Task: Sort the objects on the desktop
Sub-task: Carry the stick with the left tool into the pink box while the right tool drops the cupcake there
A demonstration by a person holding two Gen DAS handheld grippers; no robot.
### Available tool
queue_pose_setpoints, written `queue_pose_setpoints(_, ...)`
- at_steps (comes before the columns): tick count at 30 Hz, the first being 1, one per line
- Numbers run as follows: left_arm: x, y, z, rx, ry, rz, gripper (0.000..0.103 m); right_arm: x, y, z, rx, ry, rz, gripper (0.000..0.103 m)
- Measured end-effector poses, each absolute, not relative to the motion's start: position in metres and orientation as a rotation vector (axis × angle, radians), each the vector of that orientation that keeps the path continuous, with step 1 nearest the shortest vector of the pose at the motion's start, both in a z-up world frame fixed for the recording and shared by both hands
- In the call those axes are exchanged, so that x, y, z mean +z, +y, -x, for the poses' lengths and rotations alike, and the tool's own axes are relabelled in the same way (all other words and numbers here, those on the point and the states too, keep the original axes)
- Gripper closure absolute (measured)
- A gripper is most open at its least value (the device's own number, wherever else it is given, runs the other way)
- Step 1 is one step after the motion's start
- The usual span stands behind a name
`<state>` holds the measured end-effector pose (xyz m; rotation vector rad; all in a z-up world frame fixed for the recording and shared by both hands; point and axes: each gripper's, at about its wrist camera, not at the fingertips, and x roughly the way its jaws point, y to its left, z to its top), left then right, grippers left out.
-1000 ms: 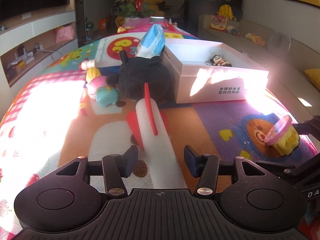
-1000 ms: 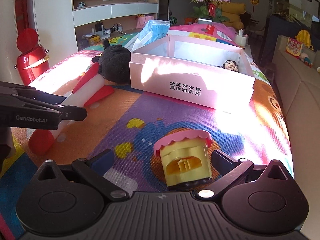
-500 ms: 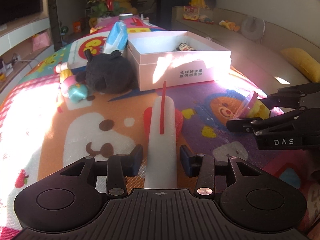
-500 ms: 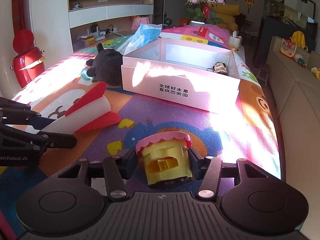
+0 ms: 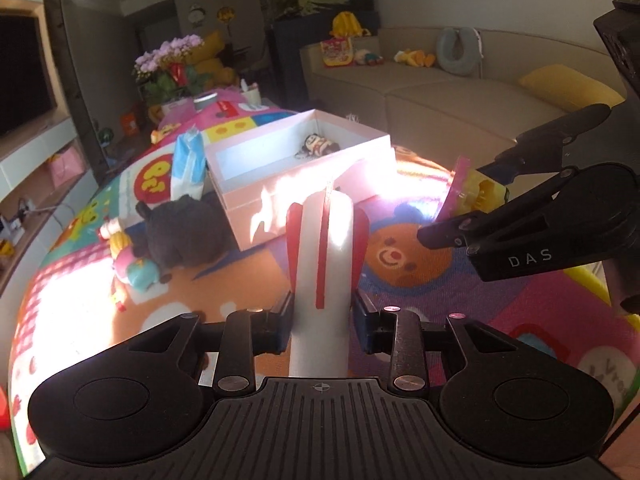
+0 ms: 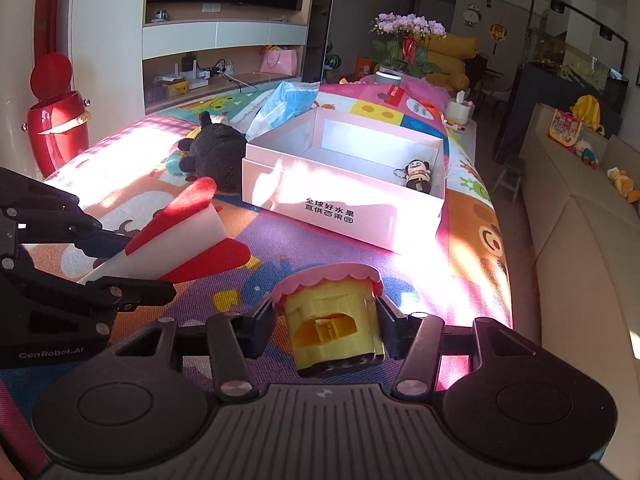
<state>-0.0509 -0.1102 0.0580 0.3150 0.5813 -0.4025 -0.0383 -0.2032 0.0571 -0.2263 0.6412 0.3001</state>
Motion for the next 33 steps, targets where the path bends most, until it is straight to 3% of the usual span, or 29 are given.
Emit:
queue_pose_setpoints(6,0.122,-0.096,0.024,-0.386,0.445,-0.17,0.068,0.105,-0.213,0.039,0.31,0.532,0.197,0.05)
queue_pose_setpoints(13,0.156,-0.094,-0.095,-0.46,0.431,0.152,0.065,0.151,-0.227,-0.043,0.206,0.398,0.09,0.05)
queue_pose_setpoints(14,0.158,-0.095,-0.113,-0.47,0.441,0.185,0.06,0.151,-0.226,-0.058,0.206,0.379,0.086,0.05)
queue_pose_setpoints(15,0.159,-0.095,-0.133,-0.46,0.461,0.202,0.048,0.15,-0.224,-0.073,0.21,0.368,0.093,0.05)
queue_pose_setpoints(17,0.159,-0.092,-0.153,-0.426,0.485,0.19,0.029,0.142,-0.219,-0.099,0.181,0.387,0.132,0.034)
queue_pose_setpoints(21,0.145,-0.063,-0.141,-0.34,0.474,0.158,0.012,0.128,-0.22,-0.119,0.15,0.401,0.16,0.032)
queue_pose_setpoints(30,0.069,-0.023,-0.076,-0.213,0.554,0.043,0.007,0.1,-0.203,-0.15,0.198,0.538,0.134,0.032)
queue_pose_setpoints(33,0.049,-0.016,-0.055,-0.22,0.576,0.018,0.006,0.091,-0.19,-0.175,0.244,0.634,0.1,0.036)
